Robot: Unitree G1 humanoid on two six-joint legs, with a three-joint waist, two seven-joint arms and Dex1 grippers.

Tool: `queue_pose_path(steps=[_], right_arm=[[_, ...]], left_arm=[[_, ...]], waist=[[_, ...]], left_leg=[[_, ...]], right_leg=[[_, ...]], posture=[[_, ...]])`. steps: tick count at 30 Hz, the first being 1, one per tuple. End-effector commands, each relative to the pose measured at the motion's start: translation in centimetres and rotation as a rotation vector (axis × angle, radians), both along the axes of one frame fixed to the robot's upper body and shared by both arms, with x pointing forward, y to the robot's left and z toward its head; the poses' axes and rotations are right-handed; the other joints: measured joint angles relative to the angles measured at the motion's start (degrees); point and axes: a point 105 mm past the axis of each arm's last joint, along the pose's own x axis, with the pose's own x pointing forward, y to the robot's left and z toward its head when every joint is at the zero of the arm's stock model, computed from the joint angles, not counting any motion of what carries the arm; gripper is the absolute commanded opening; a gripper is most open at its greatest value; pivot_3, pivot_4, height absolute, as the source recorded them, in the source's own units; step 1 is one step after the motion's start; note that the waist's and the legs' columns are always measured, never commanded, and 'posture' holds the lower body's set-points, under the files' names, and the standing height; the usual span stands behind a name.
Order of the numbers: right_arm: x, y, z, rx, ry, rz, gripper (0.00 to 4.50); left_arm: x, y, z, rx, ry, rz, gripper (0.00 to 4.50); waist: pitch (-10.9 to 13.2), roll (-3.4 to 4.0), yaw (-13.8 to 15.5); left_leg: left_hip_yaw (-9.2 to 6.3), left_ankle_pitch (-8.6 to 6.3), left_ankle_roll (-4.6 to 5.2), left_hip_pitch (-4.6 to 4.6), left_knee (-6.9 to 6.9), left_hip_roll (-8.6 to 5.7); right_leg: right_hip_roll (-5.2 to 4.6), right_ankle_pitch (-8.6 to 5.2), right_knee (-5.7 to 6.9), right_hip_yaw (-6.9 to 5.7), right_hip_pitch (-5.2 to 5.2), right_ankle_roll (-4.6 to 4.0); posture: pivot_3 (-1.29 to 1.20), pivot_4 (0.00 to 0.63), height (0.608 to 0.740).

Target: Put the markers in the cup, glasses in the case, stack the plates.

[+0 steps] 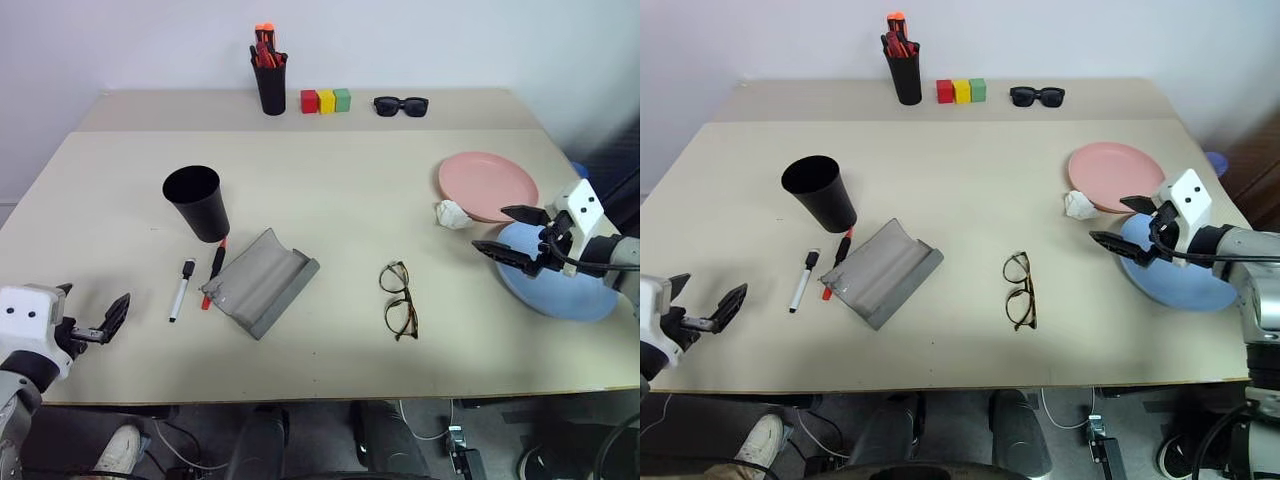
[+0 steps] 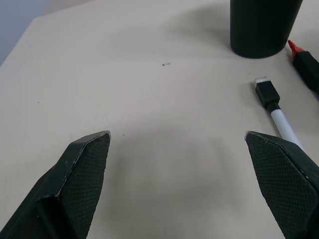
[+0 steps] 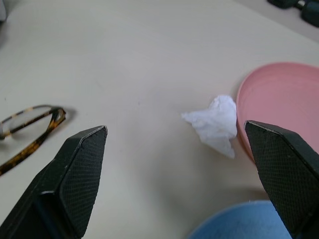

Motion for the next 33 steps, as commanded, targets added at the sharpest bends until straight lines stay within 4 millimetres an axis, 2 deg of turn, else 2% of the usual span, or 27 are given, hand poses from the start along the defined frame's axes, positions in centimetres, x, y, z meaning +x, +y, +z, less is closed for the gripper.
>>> queue_pose_path(steps=[1,8,15,17,20,24,28,31,33], right_arm=[[0.3,0.5,1.0,0.029,-0.042,0.008,4.50],[0.6,2.1,1.1,0.042,-0.065,0.037,4.50],[-0.2,6.9,0.4,0.013,-0.073,0.158,4.50],[-0.5,9.1,0.5,0.014,-0.084,0.211,4.50],[-1.4,12.5,0.3,0.030,-0.097,0.302,4.50],[-3.0,15.9,0.5,0.081,-0.096,0.404,4.50],[-4.1,17.4,0.3,0.096,-0.088,0.444,4.50],[-4.9,18.3,-0.1,0.094,-0.075,0.477,4.50],[-5.4,18.9,-0.2,0.105,-0.068,0.507,4.50]], left_arm=[[0.2,-0.6,1.0,0.027,-0.042,-0.012,4.45],[0.9,-1.6,1.0,0.015,-0.053,-0.035,4.45],[3.2,-2.9,0.2,0.040,0.010,-0.003,4.45],[4.0,-3.4,-0.5,0.027,0.060,0.015,4.45],[5.3,-4.9,-0.4,-0.009,0.087,-0.006,4.45],[6.8,-5.1,-0.6,-0.027,0.169,0.042,4.45],[7.7,-5.7,-0.3,-0.098,0.208,0.040,4.45],[7.8,-5.3,-1.1,-0.095,0.302,0.079,4.45],[8.2,-5.9,-1.6,-0.122,0.367,0.088,4.45]], waist=[[0.00,0.00,0.03],[0.00,0.00,0.05],[0.00,0.00,0.08],[0.00,0.01,0.08],[0.00,0.00,0.06],[0.01,0.01,0.08],[0.00,0.00,0.09],[0.00,0.00,-0.02],[0.00,0.00,0.02]], left_leg=[[0.00,0.00,0.00,0.00,0.00,0.00],[0.00,0.00,0.00,0.00,0.00,0.00],[-0.01,0.00,0.00,0.01,-0.01,0.00],[-0.01,0.00,0.00,0.01,-0.01,0.00],[-0.04,0.00,0.00,0.01,-0.02,0.00],[-0.06,0.00,0.00,0.01,-0.02,0.00],[-0.09,0.00,0.00,0.00,-0.02,0.00],[-0.09,0.00,0.00,0.01,-0.04,0.00],[-0.10,0.00,0.00,0.03,-0.06,0.00]], right_leg=[[0.00,0.00,0.00,0.00,0.00,0.00],[0.00,0.00,0.00,0.00,0.00,0.00],[0.02,0.00,0.01,0.00,0.02,0.01],[0.02,0.00,0.01,0.00,0.02,0.02],[0.04,0.01,0.03,-0.01,0.02,0.03],[0.05,0.02,0.04,-0.01,0.01,0.06],[0.06,0.02,0.04,-0.03,0.02,0.08],[0.06,0.02,0.04,-0.03,0.01,0.08],[0.07,0.01,0.05,-0.03,0.01,0.08]], posture=[[0.00,0.150,0.740],[0.00,0.150,0.740],[0.00,0.150,0.740],[0.00,0.150,0.740],[0.00,0.150,0.740],[0.00,0.150,0.740],[0.00,0.150,0.740],[0.00,0.150,0.740],[0.00,0.150,0.740]])
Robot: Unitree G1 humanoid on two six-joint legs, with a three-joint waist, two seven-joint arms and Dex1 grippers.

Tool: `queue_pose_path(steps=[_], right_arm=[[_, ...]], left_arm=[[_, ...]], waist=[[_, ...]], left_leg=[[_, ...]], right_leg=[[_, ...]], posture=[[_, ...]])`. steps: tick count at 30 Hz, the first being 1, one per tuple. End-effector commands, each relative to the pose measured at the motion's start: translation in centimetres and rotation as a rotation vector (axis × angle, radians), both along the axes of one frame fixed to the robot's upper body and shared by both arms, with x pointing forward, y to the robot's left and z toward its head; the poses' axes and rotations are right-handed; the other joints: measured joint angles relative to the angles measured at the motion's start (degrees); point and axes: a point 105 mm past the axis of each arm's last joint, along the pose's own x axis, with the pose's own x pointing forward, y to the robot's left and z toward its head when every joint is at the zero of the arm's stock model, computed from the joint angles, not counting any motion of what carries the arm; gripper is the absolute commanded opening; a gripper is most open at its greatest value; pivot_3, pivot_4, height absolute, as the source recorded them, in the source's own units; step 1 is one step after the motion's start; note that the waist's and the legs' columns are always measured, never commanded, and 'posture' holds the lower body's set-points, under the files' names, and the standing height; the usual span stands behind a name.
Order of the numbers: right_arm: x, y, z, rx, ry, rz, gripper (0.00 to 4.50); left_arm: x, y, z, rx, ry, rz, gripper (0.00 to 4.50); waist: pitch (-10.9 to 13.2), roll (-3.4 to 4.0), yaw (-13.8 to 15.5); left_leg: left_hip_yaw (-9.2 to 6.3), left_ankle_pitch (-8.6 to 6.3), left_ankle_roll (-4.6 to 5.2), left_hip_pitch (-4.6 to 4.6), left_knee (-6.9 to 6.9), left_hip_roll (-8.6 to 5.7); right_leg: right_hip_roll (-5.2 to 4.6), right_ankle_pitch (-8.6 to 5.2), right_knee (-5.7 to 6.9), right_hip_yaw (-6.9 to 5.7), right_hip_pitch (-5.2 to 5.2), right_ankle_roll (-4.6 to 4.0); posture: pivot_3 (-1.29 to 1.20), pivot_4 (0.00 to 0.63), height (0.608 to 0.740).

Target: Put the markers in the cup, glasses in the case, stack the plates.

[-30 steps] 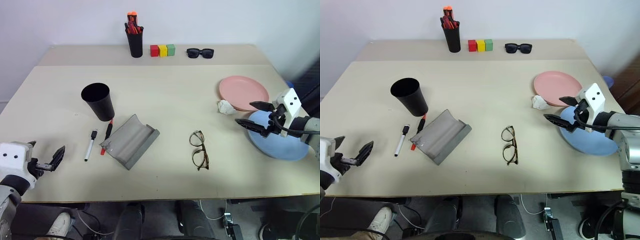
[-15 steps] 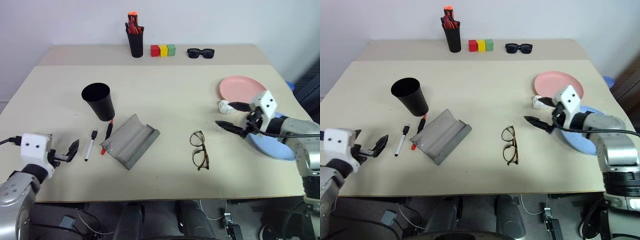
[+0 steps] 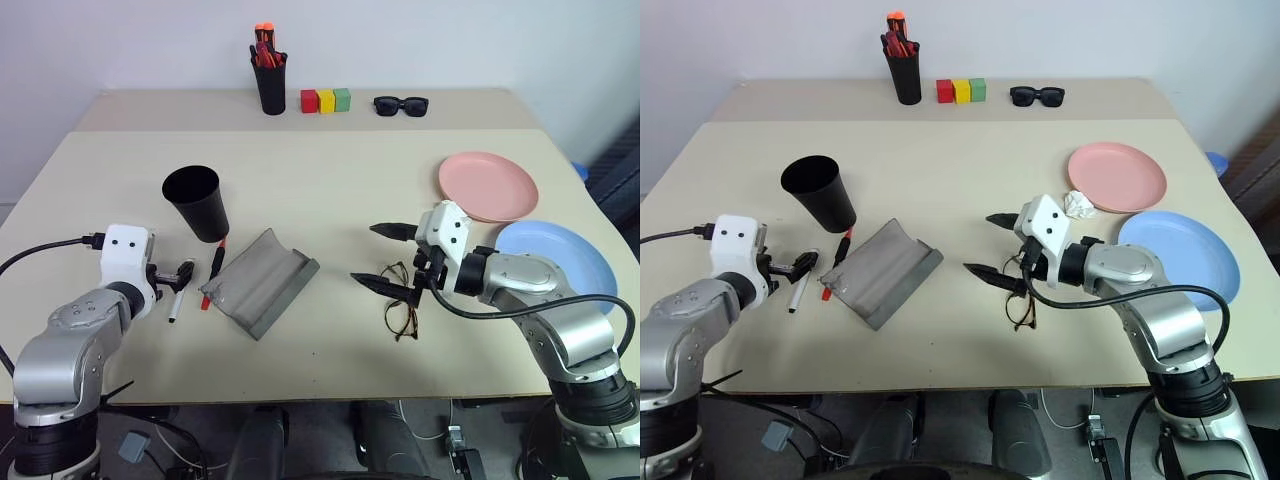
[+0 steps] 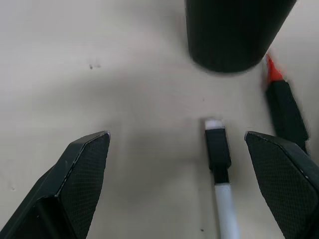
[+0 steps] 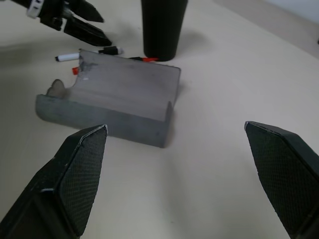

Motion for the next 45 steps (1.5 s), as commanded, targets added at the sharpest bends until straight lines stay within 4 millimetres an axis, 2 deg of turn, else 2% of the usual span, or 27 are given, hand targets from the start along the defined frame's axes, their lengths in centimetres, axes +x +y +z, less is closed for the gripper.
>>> queue_pose_path(steps=[1,4,6,8,14,17,21,24,25,27,30,33,38,45], right_arm=[[-1.3,1.5,0.8,0.032,-0.028,0.071,4.50],[-1.6,2.1,0.5,0.038,-0.020,0.090,4.50],[-1.8,2.4,0.3,0.040,-0.015,0.097,4.50],[-2.0,2.7,0.2,0.043,-0.010,0.107,4.50],[-2.1,3.1,0.2,0.052,-0.010,0.123,4.50],[-2.1,3.1,0.2,0.049,-0.012,0.128,4.50],[-2.1,2.9,0.7,0.049,-0.022,0.144,4.50],[-1.7,3.3,2.0,0.110,-0.037,0.153,4.50],[-1.2,3.6,2.6,0.146,-0.046,0.138,4.50],[-0.5,3.9,3.4,0.190,-0.055,0.115,4.50],[0.8,4.8,4.3,0.240,-0.080,0.071,4.50],[1.7,5.8,4.3,0.252,-0.099,0.037,4.50],[2.0,7.8,4.1,0.266,-0.124,0.024,4.50],[1.9,8.3,3.9,0.288,-0.117,0.004,4.50]], left_arm=[[0.4,-0.5,-0.5,-0.033,0.094,0.019,4.45],[0.8,-0.5,-0.9,-0.049,0.140,0.044,4.45],[1.0,-0.4,-1.0,-0.061,0.152,0.044,3.91],[1.0,-0.3,-1.1,-0.073,0.165,0.051,3.13],[1.0,0.6,-1.3,-0.054,0.150,0.100,0.05],[1.4,2.3,0.6,0.007,-0.037,0.172,0.01],[1.1,6.5,6.0,0.082,-0.400,0.410,0.01],[0.6,8.3,10.3,0.100,-0.622,0.490,0.01],[0.9,8.0,11.9,0.102,-0.696,0.471,0.01],[1.4,7.2,13.7,0.108,-0.783,0.421,0.01],[3.3,3.7,16.7,0.140,-0.912,0.231,0.01],[4.9,1.1,18.0,0.122,-0.983,0.104,0.01],[7.7,-2.5,17.7,0.016,-1.021,-0.017,0.01],[9.3,-5.1,15.9,0.024,-0.998,-0.118,0.01]], waist=[[0.00,0.00,0.05],[0.00,-0.01,0.06],[0.00,-0.01,0.06],[-0.01,-0.01,0.02],[-0.02,0.01,-0.90],[-0.02,0.01,-1.34],[0.00,-0.06,-1.03],[0.00,-0.06,-0.90],[0.00,-0.06,-0.87],[-0.01,-0.07,-0.76],[-0.01,-0.09,-0.29],[-0.01,-0.09,0.27],[-0.01,-0.09,0.20],[-0.01,-0.08,0.00]], left_leg=[[-0.01,0.00,0.00,0.00,0.00,0.00],[-0.02,0.00,0.00,-0.01,0.02,0.00],[-0.02,0.00,0.00,0.00,0.01,-0.01],[-0.02,0.00,0.00,0.02,0.00,-0.01],[-0.03,0.00,0.00,0.09,-0.02,0.00],[-0.03,0.00,0.00,0.10,-0.02,0.00],[-0.08,0.00,-0.01,0.06,-0.04,0.00],[-0.07,0.01,-0.01,0.02,-0.03,0.00],[-0.07,0.00,-0.01,0.02,-0.02,-0.01],[-0.08,0.01,-0.01,0.02,-0.01,-0.01],[-0.07,0.01,-0.02,0.01,-0.01,-0.02],[-0.07,0.01,-0.02,0.00,-0.02,-0.03],[-0.07,0.01,-0.02,-0.01,-0.16,-0.03],[-0.09,0.02,-0.02,0.00,-0.39,-0.03]], right_leg=[[0.00,0.00,0.00,-0.01,0.00,0.00],[0.00,0.01,-0.01,-0.01,0.02,0.03],[-0.01,0.05,-0.01,-0.01,0.03,0.12],[-0.01,0.03,-0.01,-0.01,0.03,0.09],[-0.01,0.00,0.04,-0.01,0.04,0.01],[-0.01,0.00,0.04,0.00,0.04,0.01],[-0.01,0.00,0.03,-0.02,0.02,-0.01],[-0.03,0.01,-0.02,-0.02,0.03,0.00],[-0.03,0.01,-0.02,-0.02,0.03,0.01],[-0.01,0.04,-0.02,-0.04,0.04,0.05],[-0.02,0.07,-0.04,-0.04,0.07,0.12],[-0.02,0.08,-0.04,-0.04,0.05,0.14],[-0.01,0.12,-0.04,-0.04,-0.02,0.24],[-0.01,0.13,-0.01,-0.05,-0.15,0.27]], posture=[[0.00,0.150,0.740],[0.00,0.150,0.740],[0.00,0.150,0.740],[0.00,0.150,0.740],[0.00,0.150,0.740],[0.00,0.150,0.740],[0.00,0.150,0.740],[0.00,0.150,0.740],[0.00,0.150,0.740],[0.00,0.150,0.740],[0.00,0.150,0.740],[0.00,0.150,0.740],[0.00,0.150,0.740],[0.00,0.150,0.740]])
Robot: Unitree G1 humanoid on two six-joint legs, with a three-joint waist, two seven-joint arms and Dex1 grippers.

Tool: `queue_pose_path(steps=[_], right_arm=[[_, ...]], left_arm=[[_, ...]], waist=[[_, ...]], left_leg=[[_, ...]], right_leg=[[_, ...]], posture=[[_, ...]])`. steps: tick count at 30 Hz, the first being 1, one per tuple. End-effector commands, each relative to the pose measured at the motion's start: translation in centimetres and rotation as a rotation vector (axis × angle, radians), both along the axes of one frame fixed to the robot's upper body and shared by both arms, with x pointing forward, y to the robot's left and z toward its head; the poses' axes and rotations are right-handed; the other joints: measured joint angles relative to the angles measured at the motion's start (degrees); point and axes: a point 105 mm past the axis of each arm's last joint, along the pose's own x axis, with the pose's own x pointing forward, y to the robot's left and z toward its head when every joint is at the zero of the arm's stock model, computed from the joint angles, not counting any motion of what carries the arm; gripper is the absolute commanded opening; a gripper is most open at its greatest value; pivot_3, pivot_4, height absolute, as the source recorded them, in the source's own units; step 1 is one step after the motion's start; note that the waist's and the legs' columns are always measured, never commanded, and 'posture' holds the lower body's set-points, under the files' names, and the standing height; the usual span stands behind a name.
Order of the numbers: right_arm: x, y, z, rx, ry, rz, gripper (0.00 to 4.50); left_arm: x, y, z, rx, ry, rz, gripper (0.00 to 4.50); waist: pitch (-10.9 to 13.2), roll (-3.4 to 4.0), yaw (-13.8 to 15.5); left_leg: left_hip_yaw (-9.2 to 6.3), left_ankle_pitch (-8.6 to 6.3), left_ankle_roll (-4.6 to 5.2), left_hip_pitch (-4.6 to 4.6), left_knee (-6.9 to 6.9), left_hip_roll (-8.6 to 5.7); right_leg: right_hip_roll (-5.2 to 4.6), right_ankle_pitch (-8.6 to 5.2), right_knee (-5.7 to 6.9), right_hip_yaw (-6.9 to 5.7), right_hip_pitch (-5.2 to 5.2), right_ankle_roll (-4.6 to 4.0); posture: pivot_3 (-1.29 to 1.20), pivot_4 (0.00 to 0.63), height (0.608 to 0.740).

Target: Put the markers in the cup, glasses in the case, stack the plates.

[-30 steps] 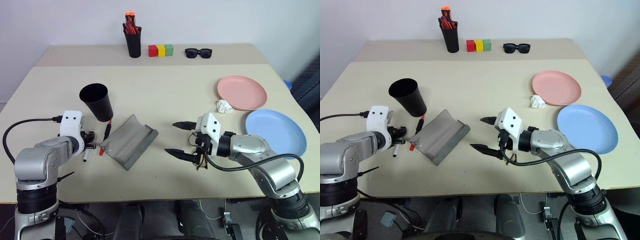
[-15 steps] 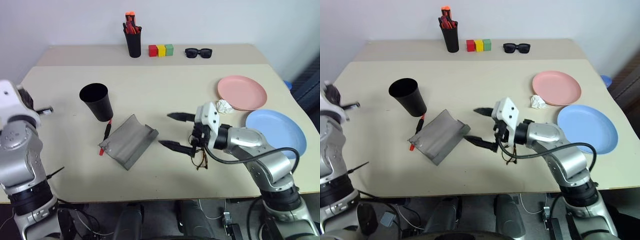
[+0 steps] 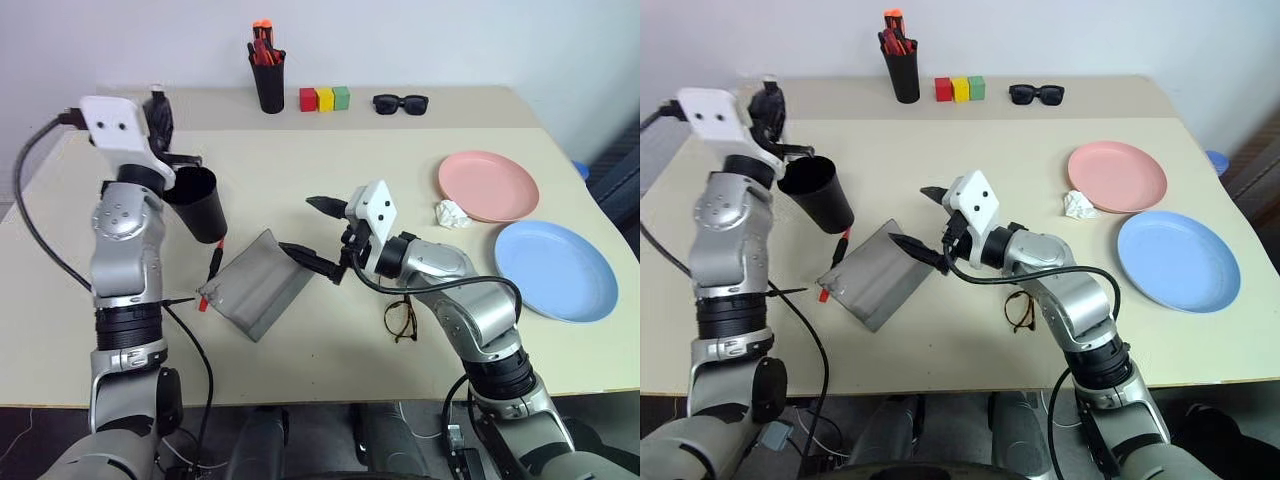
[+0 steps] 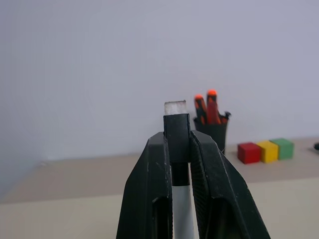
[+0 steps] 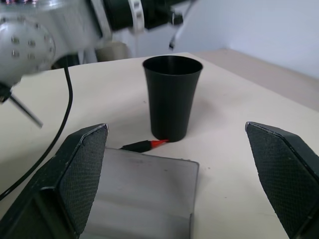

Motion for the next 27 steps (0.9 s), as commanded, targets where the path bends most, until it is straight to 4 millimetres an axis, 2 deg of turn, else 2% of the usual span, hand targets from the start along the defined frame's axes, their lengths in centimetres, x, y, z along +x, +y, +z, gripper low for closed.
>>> queue_pose_path(steps=[1,6,12,17,18,20,22,25,27], right_arm=[[-0.4,0.2,1.1,0.029,-0.047,0.003,4.50],[-0.4,-0.2,1.0,0.018,-0.046,-0.003,4.50],[-0.5,0.2,1.1,0.019,-0.047,0.017,4.50],[-0.5,0.4,1.1,0.015,-0.047,0.031,4.50],[-0.5,0.3,1.1,0.012,-0.049,0.031,4.50],[-0.4,0.1,1.1,0.005,-0.051,0.028,4.50],[-0.1,-0.6,0.9,-0.011,-0.052,0.012,4.50],[0.4,-1.7,0.7,-0.035,-0.052,-0.011,4.50],[0.8,-2.4,0.7,-0.048,-0.054,-0.022,4.50]], left_arm=[[-0.4,-0.8,1.3,0.061,-0.067,-0.010,0.01],[-0.9,-0.3,0.5,0.046,-0.055,0.012,0.01],[-1.1,-0.3,-0.2,0.034,-0.039,0.029,2.87],[-1.7,0.6,0.1,0.006,-0.058,0.073,2.87],[-2.4,1.1,0.6,-0.010,-0.082,0.084,2.87],[-4.1,2.1,1.6,-0.051,-0.131,0.090,2.87],[-6.6,3.4,2.1,-0.111,-0.151,0.071,2.87],[-9.8,4.8,1.6,-0.104,-0.113,0.032,2.87],[-10.9,6.1,0.3,-0.127,-0.035,0.016,2.87]], waist=[[0.00,0.00,0.06],[0.00,0.00,0.03],[0.00,0.00,0.11],[0.00,0.00,0.01],[0.00,0.00,-0.06],[0.00,0.01,-0.31],[0.00,0.01,-0.72],[0.02,0.03,-1.37],[0.02,0.04,-1.30]], left_leg=[[0.00,0.00,0.00,0.00,0.00,0.00],[0.00,0.00,0.00,0.01,0.01,0.00],[0.00,0.00,0.00,0.00,0.02,0.00],[0.00,0.00,0.00,0.00,0.02,0.00],[0.00,0.00,0.00,0.01,0.02,0.00],[0.00,0.00,0.00,0.01,-0.01,0.00],[-0.01,0.00,0.00,0.01,-0.03,0.01],[0.01,0.00,0.00,0.02,-0.03,0.01],[-0.01,0.00,0.00,0.04,-0.03,0.02]], right_leg=[[0.00,0.00,0.00,0.00,0.00,0.00],[0.00,0.00,0.00,0.00,0.02,0.00],[0.00,0.00,0.00,0.00,0.02,0.01],[0.00,0.00,0.00,0.00,0.02,0.01],[0.00,0.00,0.00,0.00,0.02,0.01],[0.00,0.00,0.00,0.01,0.01,0.01],[0.00,0.00,0.00,0.00,0.00,0.01],[-0.04,-0.01,-0.01,0.03,0.01,0.01],[0.00,-0.01,0.02,0.01,0.02,-0.01]], posture=[[0.00,0.150,0.740],[0.00,0.150,0.740],[0.00,0.150,0.740],[0.00,0.150,0.740],[0.00,0.150,0.740],[0.00,0.150,0.740],[0.00,0.150,0.740],[0.00,0.150,0.740],[0.00,0.150,0.740]])
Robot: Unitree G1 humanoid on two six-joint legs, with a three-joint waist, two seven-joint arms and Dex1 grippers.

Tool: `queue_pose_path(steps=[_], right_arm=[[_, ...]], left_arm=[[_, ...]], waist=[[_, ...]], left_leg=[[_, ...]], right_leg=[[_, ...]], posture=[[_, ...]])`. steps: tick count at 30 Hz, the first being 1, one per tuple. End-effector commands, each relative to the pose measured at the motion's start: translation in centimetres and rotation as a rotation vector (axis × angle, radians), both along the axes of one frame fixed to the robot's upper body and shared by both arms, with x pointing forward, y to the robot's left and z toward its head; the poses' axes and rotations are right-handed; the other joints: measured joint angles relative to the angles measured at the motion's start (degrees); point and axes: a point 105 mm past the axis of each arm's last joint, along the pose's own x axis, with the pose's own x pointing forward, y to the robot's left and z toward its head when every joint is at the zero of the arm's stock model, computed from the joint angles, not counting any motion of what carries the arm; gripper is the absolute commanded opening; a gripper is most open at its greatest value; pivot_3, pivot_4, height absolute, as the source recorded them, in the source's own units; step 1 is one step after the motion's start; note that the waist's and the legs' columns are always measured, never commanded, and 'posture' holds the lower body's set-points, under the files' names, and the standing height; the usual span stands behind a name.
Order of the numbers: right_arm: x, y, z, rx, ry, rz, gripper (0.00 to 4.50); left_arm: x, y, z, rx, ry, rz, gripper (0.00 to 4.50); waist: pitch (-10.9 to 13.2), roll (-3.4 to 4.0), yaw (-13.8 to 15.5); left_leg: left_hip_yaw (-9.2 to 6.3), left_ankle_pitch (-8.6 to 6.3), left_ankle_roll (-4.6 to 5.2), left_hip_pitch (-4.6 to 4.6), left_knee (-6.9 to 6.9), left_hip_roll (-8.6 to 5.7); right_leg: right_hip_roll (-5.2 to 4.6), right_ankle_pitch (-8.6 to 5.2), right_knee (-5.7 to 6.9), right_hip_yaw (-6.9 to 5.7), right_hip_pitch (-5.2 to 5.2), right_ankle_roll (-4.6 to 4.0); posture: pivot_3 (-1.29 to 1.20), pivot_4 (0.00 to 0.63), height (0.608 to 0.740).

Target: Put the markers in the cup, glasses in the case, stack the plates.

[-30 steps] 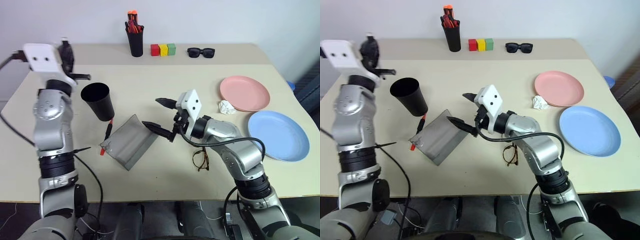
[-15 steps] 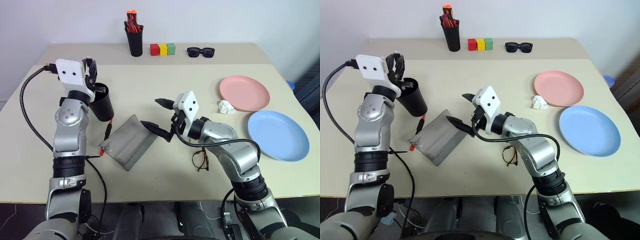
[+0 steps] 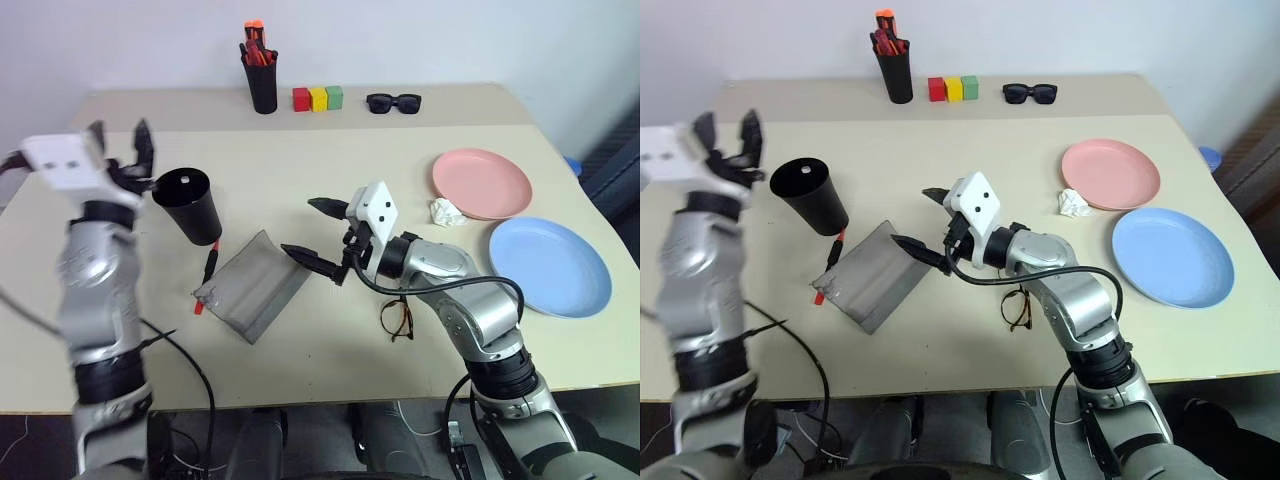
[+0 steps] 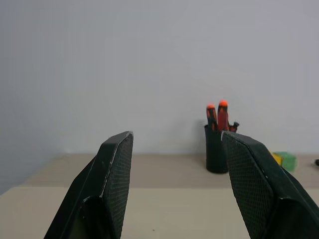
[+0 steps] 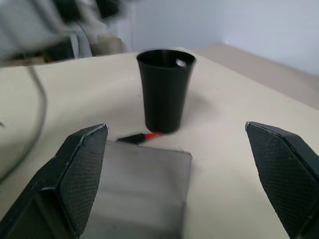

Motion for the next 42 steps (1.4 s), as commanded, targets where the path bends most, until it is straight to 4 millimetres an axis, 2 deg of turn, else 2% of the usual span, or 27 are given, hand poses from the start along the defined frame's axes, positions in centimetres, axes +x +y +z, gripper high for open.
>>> queue_pose_path(steps=[1,3,6,9,11,17,21,27,29,31,37,42], right_arm=[[0.4,-1.0,1.3,0.009,-0.058,-0.010,4.50],[0.8,-1.6,1.4,-0.006,-0.066,-0.013,4.50],[1.4,-2.4,1.5,-0.026,-0.076,-0.019,4.50],[1.8,-2.9,1.7,-0.035,-0.085,-0.019,4.50],[1.8,-2.9,1.8,-0.036,-0.089,-0.016,4.50],[1.1,-2.4,1.6,-0.027,-0.085,0.007,4.50],[0.8,-2.2,1.3,-0.022,-0.080,0.008,4.50],[0.4,-2.1,1.1,-0.018,-0.077,0.002,4.50],[0.3,-2.0,1.1,-0.014,-0.075,-0.001,4.50],[0.2,-1.8,1.0,-0.010,-0.074,0.000,4.50],[-0.3,-1.2,1.0,0.001,-0.064,0.014,4.50],[-0.5,-0.8,1.0,0.003,-0.060,0.030,4.50]], left_arm=[[-2.5,1.1,-0.1,-0.030,0.045,-0.064,2.87],[-3.1,1.3,-2.0,-0.026,0.165,-0.087,2.87],[-3.4,0.8,-6.2,0.063,0.420,-0.091,2.87],[-3.6,-0.4,-9.6,0.145,0.611,-0.106,3.71],[-3.7,-1.4,-11.1,0.166,0.692,-0.136,4.45],[-1.5,-3.1,-12.4,0.073,0.782,-0.131,4.45],[0.1,-3.3,-13.3,0.018,0.858,-0.082,4.45],[1.3,-4.9,-14.4,0.014,0.972,-0.112,4.45],[1.6,-5.2,-14.4,0.010,0.983,-0.124,3.92],[1.8,-5.3,-14.3,0.016,0.985,-0.129,3.18],[1.4,-5.5,-14.5,0.062,1.001,-0.161,0.05],[1.1,-5.6,-14.2,0.143,0.973,-0.178,0.01]], waist=[[0.00,0.01,0.05],[0.00,0.01,0.10],[0.00,0.01,0.07],[0.00,0.01,0.19],[0.00,0.01,0.11],[0.00,0.01,0.16],[0.00,0.01,0.09],[0.00,0.01,0.09],[0.00,0.01,0.10],[0.00,0.01,0.10],[0.00,0.01,0.06],[0.00,0.01,0.10]], left_leg=[[0.00,0.00,0.00,0.03,0.01,0.00],[0.00,0.01,0.00,0.05,0.05,0.00],[0.04,0.00,0.00,0.05,0.10,-0.01],[0.01,0.00,0.00,0.05,0.09,0.00],[0.01,0.00,0.00,0.05,0.06,0.00],[-0.02,0.00,0.00,0.03,0.04,0.00],[-0.02,0.00,0.00,0.02,0.03,0.00],[-0.02,0.00,0.00,0.02,0.01,0.00],[-0.02,0.00,0.00,0.01,0.02,-0.01],[-0.02,0.01,0.00,0.01,0.02,-0.01],[-0.02,0.01,-0.01,0.02,0.01,-0.01],[-0.02,0.01,-0.01,0.02,-0.01,-0.01]], right_leg=[[0.01,-0.01,0.02,0.00,0.01,-0.01],[0.01,-0.10,0.00,-0.01,0.09,-0.18],[-0.02,-0.14,-0.09,0.04,0.15,-0.24],[0.00,-0.16,-0.08,0.02,0.14,-0.27],[0.00,-0.16,-0.08,0.03,0.11,-0.27],[0.01,-0.15,-0.05,0.01,0.08,-0.25],[0.01,-0.05,-0.04,0.01,0.07,-0.05],[0.02,-0.03,-0.03,0.00,0.04,-0.01],[0.01,-0.03,-0.04,0.00,0.05,-0.01],[0.01,-0.03,-0.04,0.00,0.05,-0.01],[0.01,-0.04,-0.03,0.00,0.03,-0.01],[0.00,-0.04,-0.04,0.01,0.03,-0.02]], posture=[[0.00,0.150,0.740],[0.00,0.150,0.740],[0.00,0.150,0.740],[0.00,0.150,0.740],[0.00,0.150,0.740],[0.00,0.150,0.740],[0.00,0.150,0.740],[0.00,0.150,0.740],[0.00,0.150,0.740],[0.00,0.150,0.740],[0.00,0.150,0.740],[0.00,0.150,0.740]])
